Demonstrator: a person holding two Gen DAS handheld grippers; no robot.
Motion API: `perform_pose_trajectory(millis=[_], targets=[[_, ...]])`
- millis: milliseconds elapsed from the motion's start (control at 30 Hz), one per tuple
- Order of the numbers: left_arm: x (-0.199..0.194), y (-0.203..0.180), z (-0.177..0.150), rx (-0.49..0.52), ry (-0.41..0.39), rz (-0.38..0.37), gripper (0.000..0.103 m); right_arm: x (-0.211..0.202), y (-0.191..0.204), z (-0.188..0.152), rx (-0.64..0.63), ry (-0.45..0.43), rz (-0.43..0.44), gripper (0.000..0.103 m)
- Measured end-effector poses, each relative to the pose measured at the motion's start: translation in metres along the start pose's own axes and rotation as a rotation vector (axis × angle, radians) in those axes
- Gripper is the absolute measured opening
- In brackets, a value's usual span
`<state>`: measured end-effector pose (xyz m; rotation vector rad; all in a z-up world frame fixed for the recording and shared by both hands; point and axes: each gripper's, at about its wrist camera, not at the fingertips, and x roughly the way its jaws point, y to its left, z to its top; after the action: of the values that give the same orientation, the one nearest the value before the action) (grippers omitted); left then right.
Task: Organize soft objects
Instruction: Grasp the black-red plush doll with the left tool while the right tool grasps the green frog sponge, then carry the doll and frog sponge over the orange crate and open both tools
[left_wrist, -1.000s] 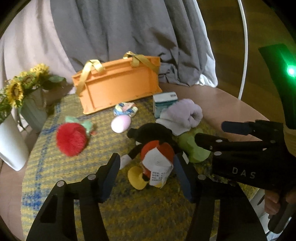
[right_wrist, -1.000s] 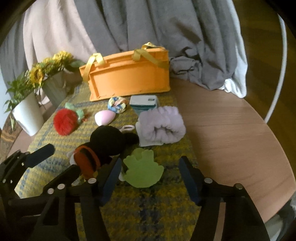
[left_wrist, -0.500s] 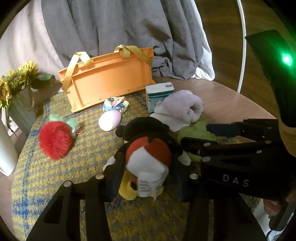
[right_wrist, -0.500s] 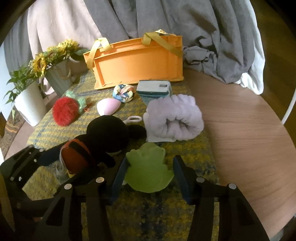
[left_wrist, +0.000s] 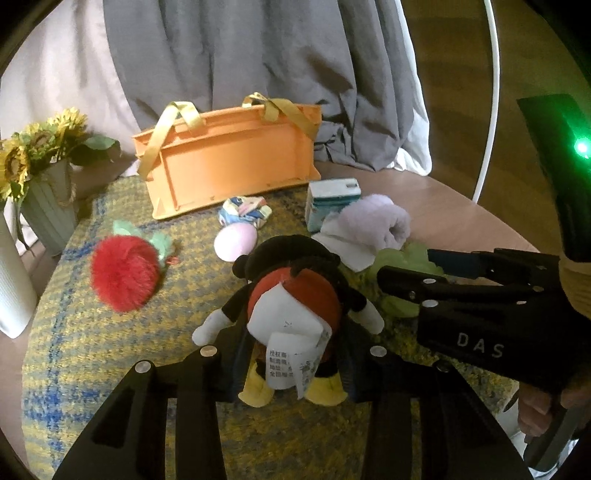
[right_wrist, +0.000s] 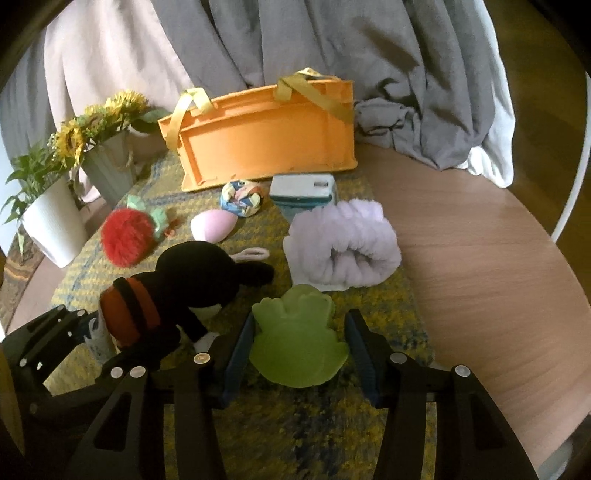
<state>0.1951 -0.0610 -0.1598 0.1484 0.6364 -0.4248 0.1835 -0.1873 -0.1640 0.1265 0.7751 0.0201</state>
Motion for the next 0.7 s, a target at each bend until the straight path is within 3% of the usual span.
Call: perform_pose_trajectory(millis=[400, 700], targets=[[-0.043, 0.032, 0.034, -0.032, -0.094, -0.013, 0.038, -0.044, 0.024, 0.031, 0.066, -0.105, -0.023, 0.051], [-0.070, 0.065, 0.071, 0.013, -0.181, -0.038, 0.038, -0.066, 0.049, 0.062, 0.119, -0.206, -0.059, 0.052]])
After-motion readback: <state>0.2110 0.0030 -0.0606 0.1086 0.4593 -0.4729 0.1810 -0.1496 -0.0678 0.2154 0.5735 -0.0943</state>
